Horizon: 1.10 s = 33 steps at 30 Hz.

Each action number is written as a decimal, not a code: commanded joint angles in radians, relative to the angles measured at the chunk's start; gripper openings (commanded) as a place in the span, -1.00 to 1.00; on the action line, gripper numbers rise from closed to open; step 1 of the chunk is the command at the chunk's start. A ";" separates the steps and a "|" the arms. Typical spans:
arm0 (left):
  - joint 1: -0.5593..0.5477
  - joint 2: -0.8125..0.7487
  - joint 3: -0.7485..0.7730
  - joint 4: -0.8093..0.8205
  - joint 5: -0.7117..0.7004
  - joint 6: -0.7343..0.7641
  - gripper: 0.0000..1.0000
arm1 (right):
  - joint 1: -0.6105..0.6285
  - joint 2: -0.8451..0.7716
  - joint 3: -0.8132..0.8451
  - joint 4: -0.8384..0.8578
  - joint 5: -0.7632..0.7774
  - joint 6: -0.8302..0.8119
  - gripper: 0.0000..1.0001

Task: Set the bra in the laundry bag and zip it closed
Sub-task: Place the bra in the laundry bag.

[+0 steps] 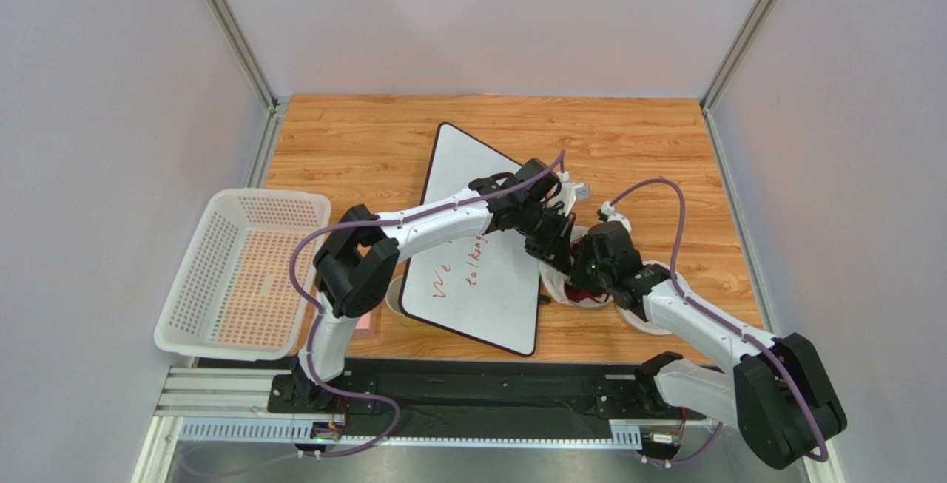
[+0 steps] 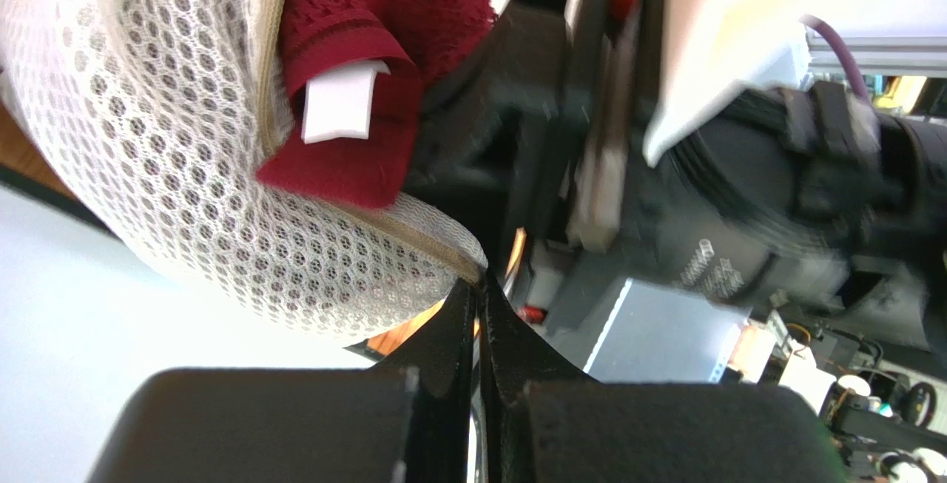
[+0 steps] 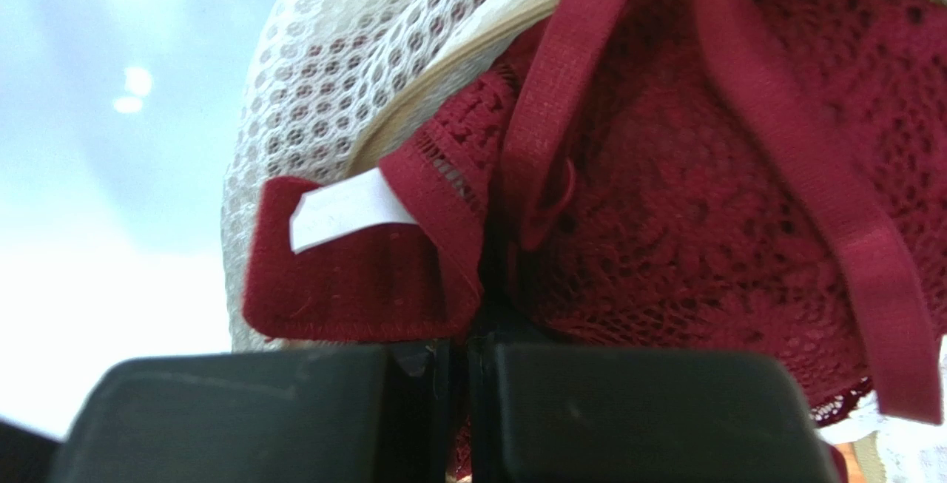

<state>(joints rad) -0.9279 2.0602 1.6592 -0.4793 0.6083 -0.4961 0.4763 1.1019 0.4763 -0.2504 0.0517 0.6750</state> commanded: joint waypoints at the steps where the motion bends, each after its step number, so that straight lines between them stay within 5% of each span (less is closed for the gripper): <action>1: -0.014 -0.051 0.001 0.061 0.028 -0.013 -1.00 | -0.064 -0.019 -0.027 0.060 -0.122 0.020 -0.99; 4: -0.012 -0.045 0.005 0.061 0.028 -0.013 -1.00 | -0.073 -0.062 0.025 -0.044 -0.147 0.003 -0.72; 9: -0.006 -0.037 0.013 0.065 0.028 -0.015 -1.00 | -0.073 -0.174 0.120 -0.307 -0.154 -0.005 -0.02; 13: 0.001 -0.028 0.019 0.065 0.033 -0.016 -1.00 | -0.074 -0.244 0.153 -0.450 -0.167 0.015 0.22; 22: 0.011 -0.006 0.047 0.059 0.047 -0.010 -1.00 | -0.082 -0.416 0.231 -0.687 -0.124 0.078 0.51; 25: 0.014 -0.005 0.050 0.057 0.051 -0.004 -1.00 | -0.088 -0.473 0.318 -0.783 0.040 0.129 0.61; 28: 0.012 -0.002 0.051 0.059 0.057 -0.001 -1.00 | -0.203 -0.444 0.386 -0.863 0.209 0.120 0.71; 33: 0.014 0.000 0.054 0.056 0.065 0.013 -1.00 | -0.529 -0.326 0.341 -0.797 0.122 0.067 0.64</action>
<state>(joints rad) -0.9165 2.0594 1.6714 -0.4442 0.6472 -0.5072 0.1329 0.7006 0.8505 -1.0348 0.1436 0.7647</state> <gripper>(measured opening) 0.003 0.835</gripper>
